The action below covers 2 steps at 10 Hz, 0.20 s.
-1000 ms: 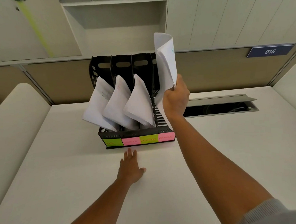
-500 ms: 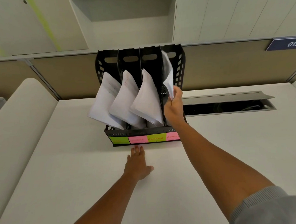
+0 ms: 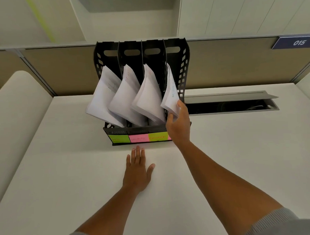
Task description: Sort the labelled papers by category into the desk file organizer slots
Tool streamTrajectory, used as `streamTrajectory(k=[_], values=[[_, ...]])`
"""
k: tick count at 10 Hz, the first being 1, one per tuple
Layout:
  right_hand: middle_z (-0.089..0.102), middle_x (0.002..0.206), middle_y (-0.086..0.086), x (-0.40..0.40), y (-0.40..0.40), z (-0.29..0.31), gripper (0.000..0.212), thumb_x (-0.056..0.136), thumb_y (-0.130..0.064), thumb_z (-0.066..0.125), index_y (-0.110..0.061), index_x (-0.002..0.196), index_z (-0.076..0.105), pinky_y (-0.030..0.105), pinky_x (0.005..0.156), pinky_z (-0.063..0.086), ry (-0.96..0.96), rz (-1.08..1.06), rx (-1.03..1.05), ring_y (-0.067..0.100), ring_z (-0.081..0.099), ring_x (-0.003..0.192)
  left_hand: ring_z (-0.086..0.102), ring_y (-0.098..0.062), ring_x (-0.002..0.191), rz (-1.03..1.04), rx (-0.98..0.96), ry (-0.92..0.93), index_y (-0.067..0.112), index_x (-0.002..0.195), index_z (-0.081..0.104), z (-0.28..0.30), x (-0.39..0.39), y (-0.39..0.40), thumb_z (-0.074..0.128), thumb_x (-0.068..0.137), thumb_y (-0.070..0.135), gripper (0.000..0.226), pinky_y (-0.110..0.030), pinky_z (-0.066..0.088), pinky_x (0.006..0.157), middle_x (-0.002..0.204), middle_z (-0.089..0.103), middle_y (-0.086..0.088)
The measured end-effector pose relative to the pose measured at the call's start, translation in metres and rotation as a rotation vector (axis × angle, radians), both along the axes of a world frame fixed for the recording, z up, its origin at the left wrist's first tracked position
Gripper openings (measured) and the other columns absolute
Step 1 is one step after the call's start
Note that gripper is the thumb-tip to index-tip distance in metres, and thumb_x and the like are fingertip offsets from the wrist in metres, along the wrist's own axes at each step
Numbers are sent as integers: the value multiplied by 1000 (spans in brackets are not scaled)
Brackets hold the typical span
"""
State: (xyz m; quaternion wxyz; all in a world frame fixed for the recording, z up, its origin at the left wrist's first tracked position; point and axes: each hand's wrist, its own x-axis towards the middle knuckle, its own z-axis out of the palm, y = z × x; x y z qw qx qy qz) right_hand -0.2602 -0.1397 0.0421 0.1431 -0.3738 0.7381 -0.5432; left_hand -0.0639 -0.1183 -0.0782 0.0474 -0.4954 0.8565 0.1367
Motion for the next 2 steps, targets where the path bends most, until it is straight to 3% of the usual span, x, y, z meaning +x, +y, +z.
streamTrajectory(k=[1, 2], values=[[38, 149, 5, 15, 16, -7, 53, 92, -17, 56, -19, 139, 32, 47, 111, 37, 235, 5, -21, 22, 32, 140, -17, -25, 149, -3, 18, -21, 13, 154, -11, 5, -1, 2, 10, 97, 60, 77, -41, -7, 122, 162, -20, -9], [27, 156, 7, 28, 31, -27, 47, 92, -15, 50, -9, 138, 39, 46, 120, 12, 500, 53, 42, 20, 13, 148, -17, -26, 149, -7, 26, -66, 12, 154, -13, 7, -4, 1, 11, 97, 59, 77, -43, -6, 122, 162, -20, -10]])
